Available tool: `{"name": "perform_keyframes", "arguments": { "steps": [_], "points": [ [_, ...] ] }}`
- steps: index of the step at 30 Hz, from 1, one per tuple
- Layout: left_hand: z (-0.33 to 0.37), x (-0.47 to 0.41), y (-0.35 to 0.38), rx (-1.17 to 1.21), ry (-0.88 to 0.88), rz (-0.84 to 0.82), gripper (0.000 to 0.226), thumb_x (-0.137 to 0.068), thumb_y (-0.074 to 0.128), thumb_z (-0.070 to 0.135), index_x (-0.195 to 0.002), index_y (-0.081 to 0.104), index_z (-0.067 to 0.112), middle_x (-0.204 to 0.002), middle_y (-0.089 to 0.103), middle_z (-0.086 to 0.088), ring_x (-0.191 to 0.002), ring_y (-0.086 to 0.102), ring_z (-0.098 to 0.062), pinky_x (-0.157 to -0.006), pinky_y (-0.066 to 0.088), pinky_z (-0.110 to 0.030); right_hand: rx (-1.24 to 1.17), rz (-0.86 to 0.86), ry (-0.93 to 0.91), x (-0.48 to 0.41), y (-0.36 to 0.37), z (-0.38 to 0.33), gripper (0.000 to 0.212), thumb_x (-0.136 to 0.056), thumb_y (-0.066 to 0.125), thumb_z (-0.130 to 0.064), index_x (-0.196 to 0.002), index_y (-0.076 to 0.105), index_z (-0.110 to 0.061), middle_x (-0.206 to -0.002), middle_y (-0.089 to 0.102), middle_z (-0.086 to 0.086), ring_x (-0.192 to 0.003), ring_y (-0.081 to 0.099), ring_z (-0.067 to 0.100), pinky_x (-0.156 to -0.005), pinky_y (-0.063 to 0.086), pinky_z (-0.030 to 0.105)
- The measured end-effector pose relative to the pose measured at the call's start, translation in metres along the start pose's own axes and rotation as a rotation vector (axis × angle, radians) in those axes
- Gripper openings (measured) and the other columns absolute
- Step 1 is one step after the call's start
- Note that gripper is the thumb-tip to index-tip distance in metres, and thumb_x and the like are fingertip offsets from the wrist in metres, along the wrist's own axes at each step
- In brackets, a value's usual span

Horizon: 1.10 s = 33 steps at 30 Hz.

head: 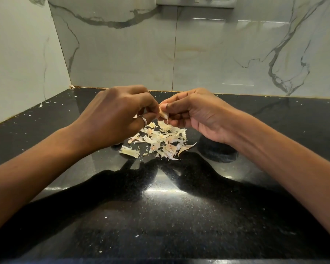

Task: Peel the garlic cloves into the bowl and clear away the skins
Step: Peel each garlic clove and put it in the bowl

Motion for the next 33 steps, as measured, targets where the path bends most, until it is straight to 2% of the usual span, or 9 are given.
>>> {"name": "perform_keyframes", "arguments": {
  "steps": [3, 9, 12, 18, 25, 33],
  "points": [
    [0.0005, -0.0002, -0.0009, 0.006, 0.002, 0.022, 0.015, -0.089, 0.074, 0.022, -0.099, 0.074, 0.011, -0.09, 0.067, 0.0, -0.061, 0.048, -0.012, -0.054, 0.049, -0.034, 0.004, 0.024, -0.003, -0.0001, -0.0013, -0.0005, 0.006, -0.09, 0.071, -0.002, -0.094, 0.075, 0.0, -0.081, 0.071, 0.01, -0.065, 0.061, 0.012, -0.056, 0.052, 0.018],
    [0.0015, -0.0007, -0.0005, 0.05, 0.049, 0.046, 0.03, -0.092, 0.066, 0.037, -0.1, 0.076, 0.01, -0.095, 0.07, -0.003, -0.069, 0.062, -0.021, -0.056, 0.055, -0.041, -0.071, 0.021, 0.008, -0.0009, -0.0003, -0.0002, 0.005, -0.089, 0.07, -0.001, -0.088, 0.075, -0.001, -0.078, 0.07, 0.007, -0.065, 0.061, 0.011, -0.058, 0.053, 0.018],
    [0.0003, -0.0007, -0.0011, 0.062, 0.055, 0.047, 0.021, -0.093, 0.072, 0.03, -0.1, 0.077, 0.011, -0.095, 0.071, -0.003, -0.069, 0.064, -0.021, -0.057, 0.056, -0.041, -0.1, 0.01, 0.016, -0.0023, -0.0003, 0.0013, 0.007, -0.09, 0.07, -0.003, -0.094, 0.074, 0.001, -0.079, 0.071, 0.008, -0.066, 0.063, 0.01, -0.059, 0.053, 0.017],
    [0.0008, -0.0005, 0.0, 0.042, 0.055, 0.044, 0.01, -0.088, 0.078, 0.017, -0.095, 0.078, 0.011, -0.093, 0.072, -0.002, -0.068, 0.064, -0.02, -0.058, 0.055, -0.041, -0.115, 0.032, 0.026, -0.0056, 0.0001, 0.0039, 0.007, -0.089, 0.071, 0.001, -0.094, 0.074, 0.004, -0.08, 0.072, 0.011, -0.065, 0.065, 0.011, -0.062, 0.057, 0.017],
    [-0.0026, 0.0, 0.0044, 0.042, 0.042, 0.024, 0.009, -0.091, 0.074, 0.019, -0.098, 0.074, 0.014, -0.093, 0.069, 0.001, -0.069, 0.061, -0.02, -0.059, 0.054, -0.043, -0.134, 0.051, 0.017, -0.0064, 0.0022, 0.0058, 0.023, -0.088, 0.07, 0.003, -0.107, 0.07, 0.015, -0.086, 0.07, 0.016, -0.064, 0.067, 0.012, -0.058, 0.055, 0.017],
    [-0.0015, -0.0002, 0.0047, 0.013, 0.021, -0.003, 0.013, -0.092, 0.07, 0.021, -0.103, 0.067, 0.014, -0.091, 0.062, 0.003, -0.068, 0.056, -0.02, -0.057, 0.052, -0.042, -0.156, 0.062, 0.022, -0.0051, 0.0029, 0.0036, 0.015, -0.088, 0.07, 0.003, -0.101, 0.07, 0.011, -0.08, 0.071, 0.013, -0.061, 0.068, 0.011, -0.057, 0.055, 0.017]
  ]
}}
Point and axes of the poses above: each hand's wrist, its own x-axis away from the middle knuckle, its own y-axis out of the palm, z = x × y, the point moved 3 cm from there along -x, towards the middle knuckle
